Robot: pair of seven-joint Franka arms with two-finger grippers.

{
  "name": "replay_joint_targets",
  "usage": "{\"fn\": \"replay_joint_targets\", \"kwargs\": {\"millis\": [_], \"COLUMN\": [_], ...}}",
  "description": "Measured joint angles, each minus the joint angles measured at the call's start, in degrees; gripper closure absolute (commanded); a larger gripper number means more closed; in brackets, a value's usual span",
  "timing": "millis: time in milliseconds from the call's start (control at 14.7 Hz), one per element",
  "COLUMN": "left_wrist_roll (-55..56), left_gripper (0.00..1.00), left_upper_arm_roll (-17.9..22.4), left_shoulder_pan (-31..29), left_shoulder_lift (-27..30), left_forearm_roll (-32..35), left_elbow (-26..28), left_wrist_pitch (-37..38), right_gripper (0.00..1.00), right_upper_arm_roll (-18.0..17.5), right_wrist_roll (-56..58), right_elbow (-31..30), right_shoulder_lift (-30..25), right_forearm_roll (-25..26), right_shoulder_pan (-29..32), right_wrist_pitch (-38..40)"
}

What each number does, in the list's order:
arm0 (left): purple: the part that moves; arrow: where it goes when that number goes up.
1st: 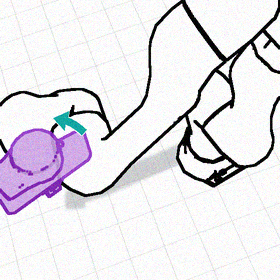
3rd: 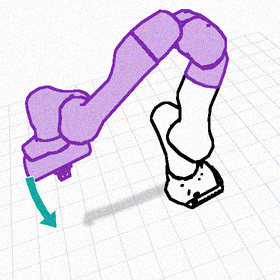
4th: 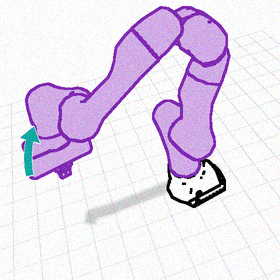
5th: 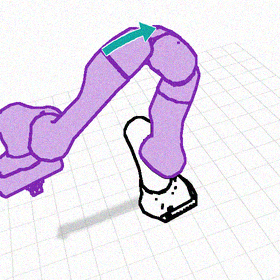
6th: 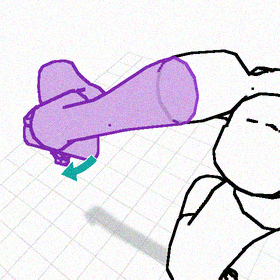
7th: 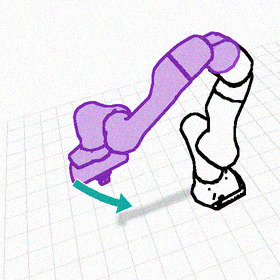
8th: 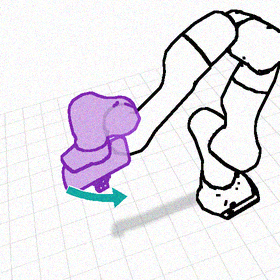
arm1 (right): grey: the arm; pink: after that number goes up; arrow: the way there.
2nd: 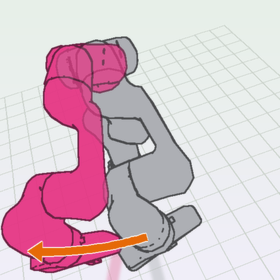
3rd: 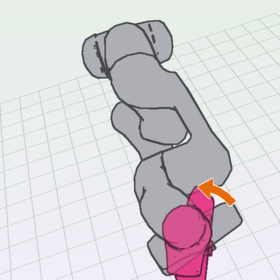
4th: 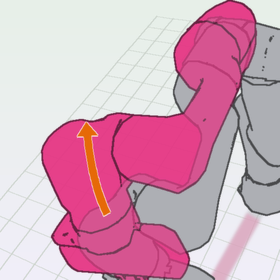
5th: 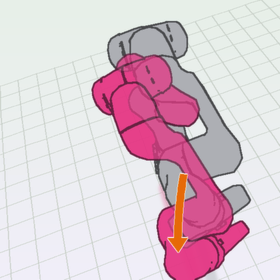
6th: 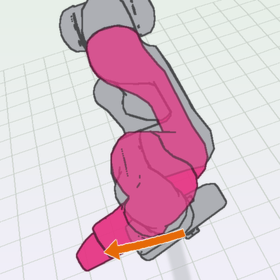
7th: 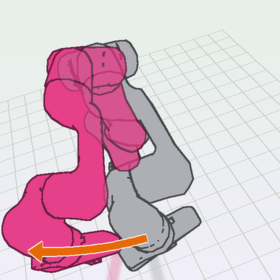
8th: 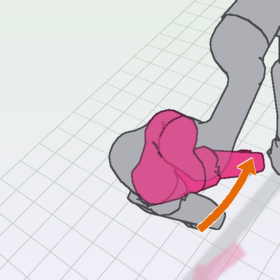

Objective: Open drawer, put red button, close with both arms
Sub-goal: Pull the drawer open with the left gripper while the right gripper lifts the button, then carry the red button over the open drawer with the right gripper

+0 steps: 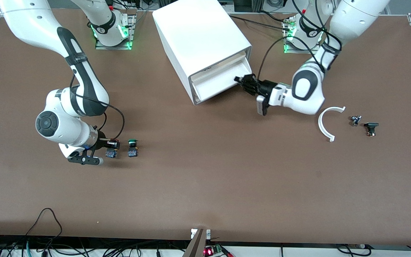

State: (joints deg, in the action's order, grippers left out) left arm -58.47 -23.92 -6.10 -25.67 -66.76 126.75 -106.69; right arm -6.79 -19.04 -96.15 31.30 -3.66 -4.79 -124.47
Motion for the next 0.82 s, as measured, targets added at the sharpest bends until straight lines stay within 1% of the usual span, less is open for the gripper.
{"fn": "replay_joint_targets", "kwargs": {"millis": [205, 409, 477, 545, 614, 818], "left_wrist_roll": [0.0, 0.0, 0.2, 0.5, 0.7, 1.3], "left_gripper": [1.0, 1.0, 0.96, 0.22, 0.0, 0.0], "left_upper_arm_roll": [0.1, 0.7, 1.0, 1.2, 1.3, 1.5], "left_shoulder_pan": [-3.4, -4.6, -4.8, -4.9, -5.0, -5.4], "left_shoulder_lift": [-2.5, -4.6, -5.1, -5.5, -5.8, -6.0], "left_forearm_roll": [3.1, 5.2, 6.0, 6.5, 6.8, 7.1], "left_elbow": [-4.0, -7.7, -8.8, -9.7, -10.2, -10.8], "left_wrist_pitch": [0.1, 0.2, 0.2, 0.2, 0.3, 0.8], "right_gripper": [1.0, 1.0, 1.0, 1.0, 1.0, 1.0], "right_upper_arm_roll": [-0.1, -0.2, -0.2, -0.2, -0.3, -0.4], "right_wrist_roll": [-12.9, -23.7, -26.8, -29.8, -32.8, -41.0], "right_elbow": [6.1, 12.2, 13.8, 15.4, 16.9, 21.3], "right_shoulder_lift": [-0.8, -1.1, -1.1, -1.2, -1.2, -1.2], "right_forearm_roll": [0.0, 0.0, 0.0, 0.0, 0.0, -0.1], "right_shoulder_pan": [-3.2, -6.9, -8.0, -9.1, -10.1, -14.0], "right_wrist_pitch": [7.5, 13.3, 14.7, 15.9, 16.9, 19.0]}}
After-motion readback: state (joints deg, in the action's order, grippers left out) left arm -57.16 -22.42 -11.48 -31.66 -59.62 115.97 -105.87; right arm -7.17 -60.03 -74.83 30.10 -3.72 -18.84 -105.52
